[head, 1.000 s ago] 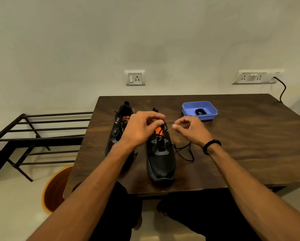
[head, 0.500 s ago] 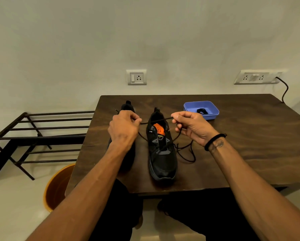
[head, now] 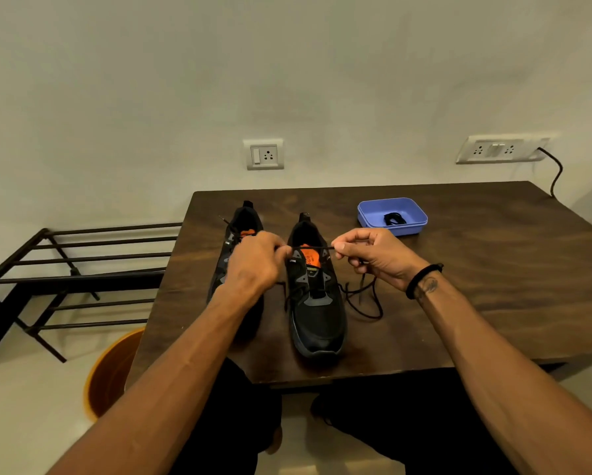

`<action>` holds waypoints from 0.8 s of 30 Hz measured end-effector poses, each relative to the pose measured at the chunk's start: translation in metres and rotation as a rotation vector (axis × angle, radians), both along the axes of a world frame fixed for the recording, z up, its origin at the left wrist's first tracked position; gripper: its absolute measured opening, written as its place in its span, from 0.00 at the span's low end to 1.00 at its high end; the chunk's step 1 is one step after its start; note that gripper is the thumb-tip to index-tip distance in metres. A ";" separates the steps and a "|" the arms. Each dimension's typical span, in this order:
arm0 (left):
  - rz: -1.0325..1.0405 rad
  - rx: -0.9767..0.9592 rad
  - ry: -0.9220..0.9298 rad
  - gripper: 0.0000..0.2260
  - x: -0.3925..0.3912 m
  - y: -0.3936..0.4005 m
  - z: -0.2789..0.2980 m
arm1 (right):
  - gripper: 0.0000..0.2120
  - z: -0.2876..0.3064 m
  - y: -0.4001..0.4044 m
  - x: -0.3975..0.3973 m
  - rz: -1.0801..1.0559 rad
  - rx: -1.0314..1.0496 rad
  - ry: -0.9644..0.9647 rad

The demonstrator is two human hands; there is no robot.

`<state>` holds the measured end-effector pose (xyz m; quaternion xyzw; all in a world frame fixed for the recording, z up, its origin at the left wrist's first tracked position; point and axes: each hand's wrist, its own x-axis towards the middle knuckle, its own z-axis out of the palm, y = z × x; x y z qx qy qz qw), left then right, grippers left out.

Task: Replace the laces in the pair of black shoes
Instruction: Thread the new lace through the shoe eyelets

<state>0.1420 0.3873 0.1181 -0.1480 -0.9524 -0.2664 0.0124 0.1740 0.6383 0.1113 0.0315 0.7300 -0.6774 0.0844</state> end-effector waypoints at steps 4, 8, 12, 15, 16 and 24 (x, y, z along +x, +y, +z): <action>0.172 -0.296 -0.113 0.15 -0.005 -0.014 -0.008 | 0.09 -0.008 0.016 0.000 -0.053 0.046 -0.005; -0.093 -0.095 -0.061 0.27 0.000 0.003 -0.007 | 0.10 -0.006 0.000 0.004 0.097 0.109 -0.041; -0.331 0.180 -0.105 0.16 0.013 0.019 0.007 | 0.14 -0.002 -0.017 0.005 0.191 0.092 -0.049; -0.186 0.169 0.008 0.06 0.003 0.008 0.003 | 0.10 -0.004 -0.015 0.003 0.066 0.092 -0.006; -0.134 0.143 0.013 0.05 0.001 0.004 0.000 | 0.09 -0.005 -0.013 0.002 0.035 0.076 -0.001; -0.265 0.128 -0.106 0.16 0.008 0.015 -0.003 | 0.08 -0.003 -0.023 0.004 0.146 0.127 -0.007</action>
